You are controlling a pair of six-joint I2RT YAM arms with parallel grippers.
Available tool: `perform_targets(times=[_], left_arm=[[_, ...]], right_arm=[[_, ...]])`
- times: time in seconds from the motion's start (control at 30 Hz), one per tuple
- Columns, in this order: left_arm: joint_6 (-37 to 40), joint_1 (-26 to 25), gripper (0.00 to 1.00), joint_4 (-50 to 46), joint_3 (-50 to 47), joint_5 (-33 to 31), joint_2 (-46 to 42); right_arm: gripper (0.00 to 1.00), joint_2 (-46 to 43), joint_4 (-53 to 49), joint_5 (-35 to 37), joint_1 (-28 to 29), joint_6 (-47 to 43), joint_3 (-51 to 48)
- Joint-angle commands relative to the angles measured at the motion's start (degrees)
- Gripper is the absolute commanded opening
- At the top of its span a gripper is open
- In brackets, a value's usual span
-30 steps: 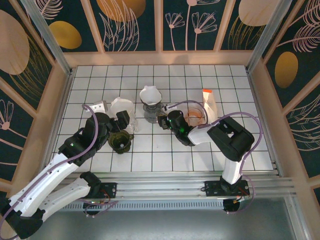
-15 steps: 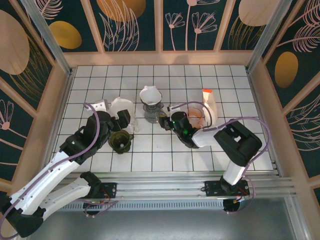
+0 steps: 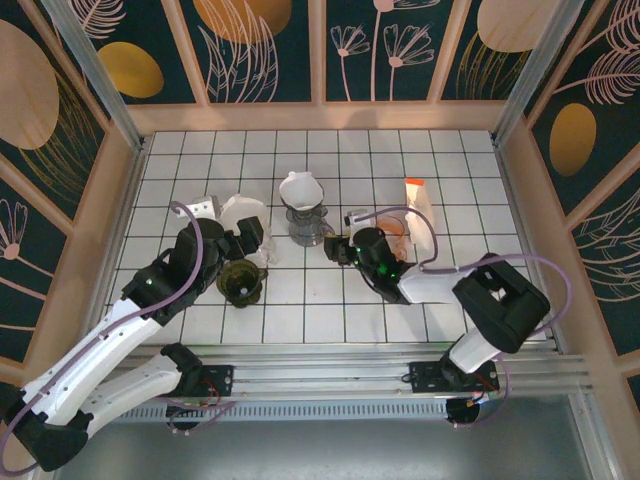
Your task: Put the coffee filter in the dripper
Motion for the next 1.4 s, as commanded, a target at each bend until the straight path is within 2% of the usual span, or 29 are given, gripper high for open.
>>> perform_targets(times=[0.0,0.07,0.27,0.43,0.53,0.7,0.97,1.17,1.37], left_arm=[[1.0,-0.1,0.99,-0.8,2.2,-2.8,-0.9],[1.1,-0.1,0.99,-0.8,2.0,-3.3,-1.2],[2.1,0.6,0.99,1.6,3.9,0.3,2.1],[4.7,6.2,0.96,4.5,9.7,8.3,6.2],[5.1,9.5,0.96,6.1,11.9,13.1,8.2],[4.9,9.8,0.97,6.9,11.5,14.8,9.5],[3.6,9.7,0.99,6.7,7.6,14.8,6.6],[5.1,11.0,0.98,6.0,8.9,15.8,9.3],[4.7,16.7,0.95,10.9,16.2,24.7,17.4]], right_arm=[[0.61,-5.1,-2.8,-3.2,1.2,2.9,-2.5],[0.61,-8.0,-4.2,-2.4,2.4,3.3,-3.8],[0.61,-15.4,-8.5,-1.9,3.7,4.7,-4.9],[0.61,-18.0,-13.8,-2.3,3.5,4.6,-1.7],[0.61,-16.9,-15.2,-5.4,2.2,3.3,1.3],[0.61,-12.7,-16.5,-5.2,-0.6,-0.9,7.6],[0.61,-4.4,-18.3,-7.5,-4.3,-3.2,15.6],[0.61,-4.9,-15.3,-9.0,-4.8,-3.2,15.5],[0.61,-8.6,-15.3,-7.3,-4.8,-2.5,13.5]])
